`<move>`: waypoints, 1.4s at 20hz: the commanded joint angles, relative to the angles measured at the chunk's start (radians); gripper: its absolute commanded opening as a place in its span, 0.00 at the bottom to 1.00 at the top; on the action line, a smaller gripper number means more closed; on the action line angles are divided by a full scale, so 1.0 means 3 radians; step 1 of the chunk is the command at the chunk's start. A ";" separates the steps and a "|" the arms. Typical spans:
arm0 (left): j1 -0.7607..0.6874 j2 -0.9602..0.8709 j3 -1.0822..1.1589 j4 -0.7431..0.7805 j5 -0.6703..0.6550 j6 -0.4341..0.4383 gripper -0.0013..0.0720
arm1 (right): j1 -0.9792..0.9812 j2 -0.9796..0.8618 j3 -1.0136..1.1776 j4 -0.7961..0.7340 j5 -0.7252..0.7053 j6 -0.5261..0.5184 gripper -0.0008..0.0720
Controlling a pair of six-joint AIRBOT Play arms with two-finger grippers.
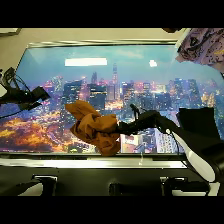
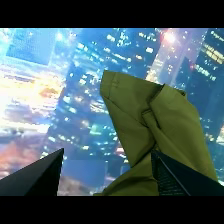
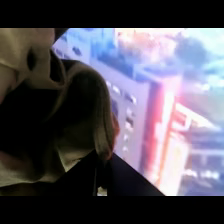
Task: Fold the clothes and pants, and hang the long-sleeved shirts on hangers.
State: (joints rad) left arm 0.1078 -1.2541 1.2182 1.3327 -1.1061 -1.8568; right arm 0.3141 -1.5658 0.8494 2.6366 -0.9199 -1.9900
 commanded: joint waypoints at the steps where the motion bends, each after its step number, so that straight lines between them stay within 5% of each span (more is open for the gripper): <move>1: 0.0034 -0.0266 -0.0041 -0.0251 0.0032 0.0412 0.84 | -0.0150 0.0187 0.0004 -0.0028 -0.0011 0.0023 0.05; 6: 0.0031 -0.0935 -0.0076 -0.1038 0.0266 0.1106 0.84 | -0.0273 0.0549 0.0004 -0.0256 0.0013 0.0165 0.05; 16: 0.0028 -0.1532 -0.0072 -0.1503 0.0593 0.1253 0.82 | -0.0273 0.0637 0.0005 -0.0332 -0.0097 0.0427 0.05; 17: 0.0019 -0.1553 -0.0071 -0.1597 0.0665 0.1305 0.71 | -0.0273 0.0679 0.0005 -0.0343 -0.0097 0.0427 0.05; 18: -0.0001 -0.1568 -0.0070 -0.1647 0.0722 0.1317 0.40 | -0.0273 0.0734 0.0004 -0.0375 -0.0069 0.0429 0.05; 20: -0.0080 -0.1591 -0.0064 -0.1666 0.0791 0.1317 0.09 | -0.0273 0.0856 0.0005 -0.0435 0.0065 0.0463 0.05; 24: -0.0065 -0.1467 0.0261 -0.1607 0.0486 0.1315 0.03 | -0.0277 0.1081 0.0426 -0.1127 0.0256 0.0835 0.05; 28: 0.0134 -0.0927 0.1232 -0.0802 0.0151 0.0922 0.03 | -0.0277 0.1232 0.1699 -0.2356 -0.0060 0.1227 0.05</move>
State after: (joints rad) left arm 0.1188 -1.6199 1.4239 0.9493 -0.9890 -1.5154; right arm 0.2314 -1.2304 1.1381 2.1857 -0.8883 -1.7004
